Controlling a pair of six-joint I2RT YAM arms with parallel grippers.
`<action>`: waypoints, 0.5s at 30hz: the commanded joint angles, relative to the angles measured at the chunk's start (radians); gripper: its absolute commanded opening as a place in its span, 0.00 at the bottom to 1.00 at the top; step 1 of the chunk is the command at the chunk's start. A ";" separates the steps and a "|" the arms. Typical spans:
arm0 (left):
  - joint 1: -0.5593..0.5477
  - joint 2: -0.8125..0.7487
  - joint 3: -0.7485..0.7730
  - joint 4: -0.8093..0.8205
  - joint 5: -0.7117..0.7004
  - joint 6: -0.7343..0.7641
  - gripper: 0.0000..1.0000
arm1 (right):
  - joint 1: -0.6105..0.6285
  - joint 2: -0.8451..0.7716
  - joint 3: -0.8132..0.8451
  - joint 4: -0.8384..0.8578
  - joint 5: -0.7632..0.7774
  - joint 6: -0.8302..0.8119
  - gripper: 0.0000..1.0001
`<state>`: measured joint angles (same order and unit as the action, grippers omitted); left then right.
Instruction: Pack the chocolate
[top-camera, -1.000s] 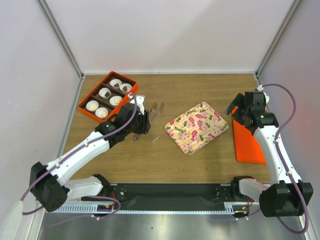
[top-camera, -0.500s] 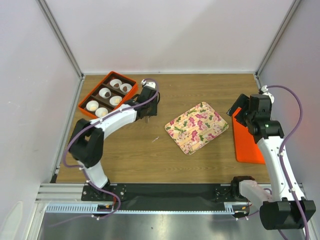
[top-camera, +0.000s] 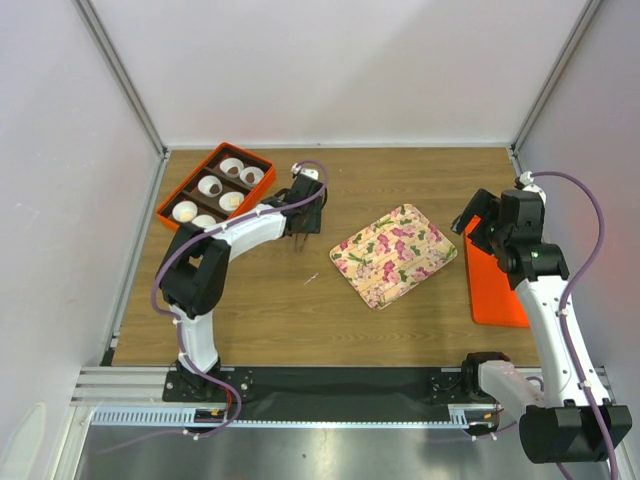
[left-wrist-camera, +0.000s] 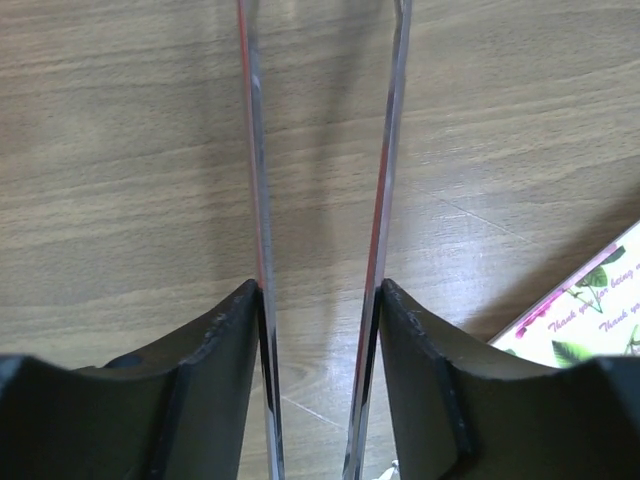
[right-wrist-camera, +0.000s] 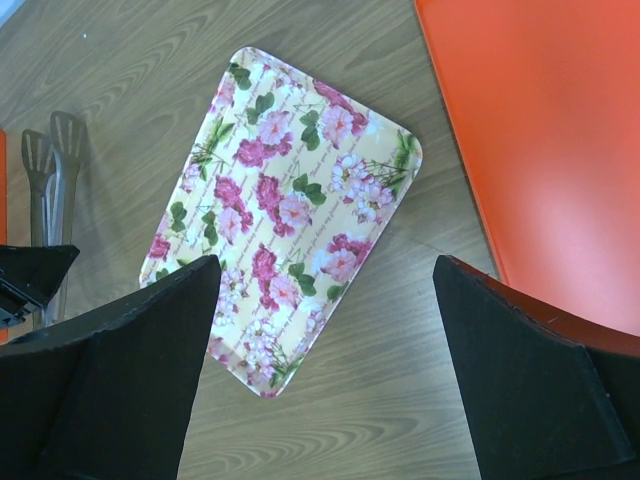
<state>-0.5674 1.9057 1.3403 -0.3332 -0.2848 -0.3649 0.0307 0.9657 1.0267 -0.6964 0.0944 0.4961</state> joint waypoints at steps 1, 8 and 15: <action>0.008 0.012 -0.018 0.037 0.012 0.007 0.55 | -0.003 0.016 -0.007 0.037 -0.016 -0.013 0.94; 0.008 0.027 -0.049 0.039 0.039 -0.005 0.62 | -0.003 0.060 -0.017 0.024 0.025 -0.004 0.94; 0.000 -0.010 -0.078 0.048 0.068 -0.017 0.71 | -0.018 0.236 0.019 0.101 0.052 -0.011 0.95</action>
<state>-0.5671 1.9339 1.2652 -0.3161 -0.2329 -0.3668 0.0235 1.1141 1.0122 -0.6724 0.1368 0.5007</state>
